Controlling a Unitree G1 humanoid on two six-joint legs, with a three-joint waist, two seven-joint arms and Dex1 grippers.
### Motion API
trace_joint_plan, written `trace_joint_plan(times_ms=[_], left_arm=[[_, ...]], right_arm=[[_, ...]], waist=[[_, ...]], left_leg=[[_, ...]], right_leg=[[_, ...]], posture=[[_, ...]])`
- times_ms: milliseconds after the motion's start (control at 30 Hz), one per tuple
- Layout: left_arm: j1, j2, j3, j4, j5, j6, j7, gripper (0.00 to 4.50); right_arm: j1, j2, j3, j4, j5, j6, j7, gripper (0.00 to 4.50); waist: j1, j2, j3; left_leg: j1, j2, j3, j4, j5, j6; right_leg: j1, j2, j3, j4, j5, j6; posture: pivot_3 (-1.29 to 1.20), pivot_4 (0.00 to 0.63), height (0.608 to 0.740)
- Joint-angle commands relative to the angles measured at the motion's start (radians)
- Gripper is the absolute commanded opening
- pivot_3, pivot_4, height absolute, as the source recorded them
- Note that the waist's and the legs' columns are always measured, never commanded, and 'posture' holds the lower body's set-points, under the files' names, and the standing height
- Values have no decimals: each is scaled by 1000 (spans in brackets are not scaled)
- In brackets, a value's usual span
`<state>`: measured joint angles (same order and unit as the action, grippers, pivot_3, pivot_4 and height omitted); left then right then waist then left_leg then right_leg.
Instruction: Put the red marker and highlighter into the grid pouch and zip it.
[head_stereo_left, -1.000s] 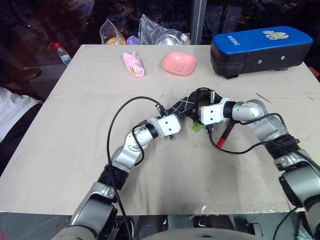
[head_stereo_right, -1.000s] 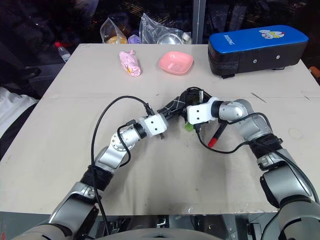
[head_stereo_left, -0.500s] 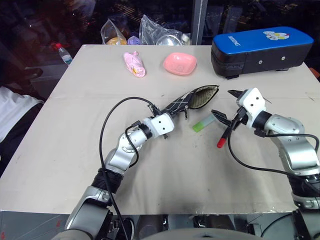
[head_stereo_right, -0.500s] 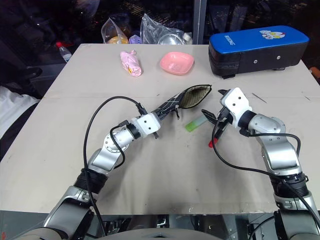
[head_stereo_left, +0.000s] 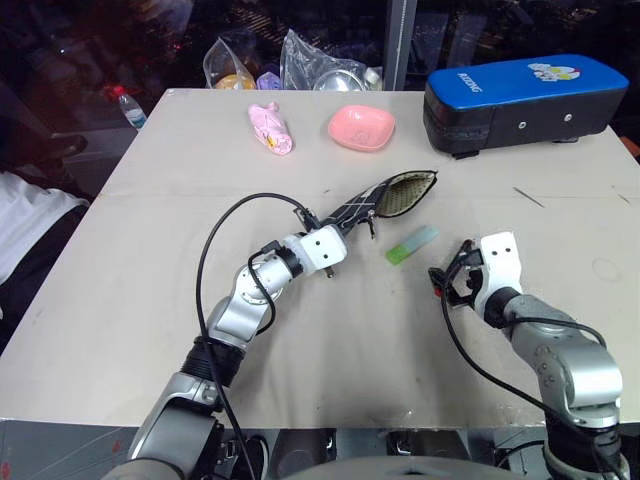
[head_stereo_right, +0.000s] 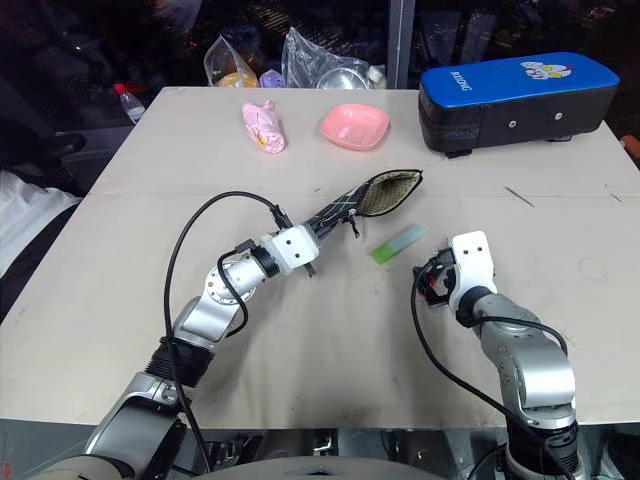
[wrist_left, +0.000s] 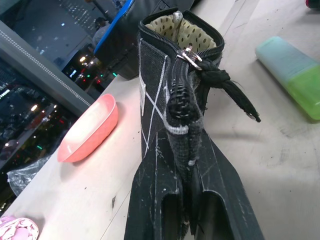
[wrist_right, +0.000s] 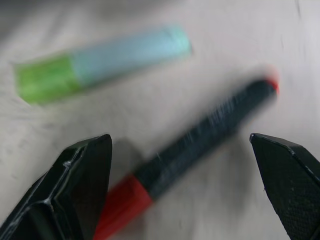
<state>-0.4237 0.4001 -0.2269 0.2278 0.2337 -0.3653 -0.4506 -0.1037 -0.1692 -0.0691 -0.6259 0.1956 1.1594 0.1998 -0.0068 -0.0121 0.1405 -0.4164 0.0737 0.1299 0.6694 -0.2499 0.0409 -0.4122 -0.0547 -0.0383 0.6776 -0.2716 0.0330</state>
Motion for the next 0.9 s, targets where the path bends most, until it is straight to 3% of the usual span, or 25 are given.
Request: trace_joint_plan(times_ms=[33, 133, 367, 567, 667, 900], left_arm=[[5, -2, 15, -43, -13, -1, 6, 0], [8, 0, 16, -46, -13, 0, 7, 0], [15, -2, 17, -52, -13, 5, 9, 0], [15, -4, 15, -50, -15, 3, 7, 0], [15, -6, 15, -48, -14, 2, 8, 0], [16, -9, 15, -50, -15, 3, 11, 0]], right_arm=[[10, 12, 7, -27, 13, 54, -24, 4471], [25, -4, 41, -15, -1, 53, -35, 3748], [14, 0, -10, 3, -36, 44, -101, 386], [-63, 34, -128, 46, -68, 4, -189, 275], [-102, -10, -143, 81, -74, -61, -176, 275], [-182, -455, 60, 251, -136, -619, 257, 275]], waist=[[-2, 0, 0], [-3, -1, -1], [-3, -3, -2], [2, -3, -2], [2, -3, -2], [-10, 0, 0]], left_leg=[[0, 0, 0, 0, 0, 0], [0, 0, 0, 0, 0, 0], [0, 0, 0, 0, 0, 0], [0, 0, -1, 0, -2, 4], [0, -1, 0, 1, -2, 3], [1, -1, 0, -1, -2, 4]], right_leg=[[0, 0, 0, 0, 0, 0], [0, 0, 0, 0, 0, 0], [1, 0, 0, 0, 0, 0], [1, -1, -1, 0, 0, 0], [1, -2, -1, 0, 0, 0], [0, 0, 1, -1, 0, 0]], posture=[[0, 150, 740], [0, 150, 740], [0, 150, 740], [0, 150, 740], [0, 150, 740], [0, 150, 740]])
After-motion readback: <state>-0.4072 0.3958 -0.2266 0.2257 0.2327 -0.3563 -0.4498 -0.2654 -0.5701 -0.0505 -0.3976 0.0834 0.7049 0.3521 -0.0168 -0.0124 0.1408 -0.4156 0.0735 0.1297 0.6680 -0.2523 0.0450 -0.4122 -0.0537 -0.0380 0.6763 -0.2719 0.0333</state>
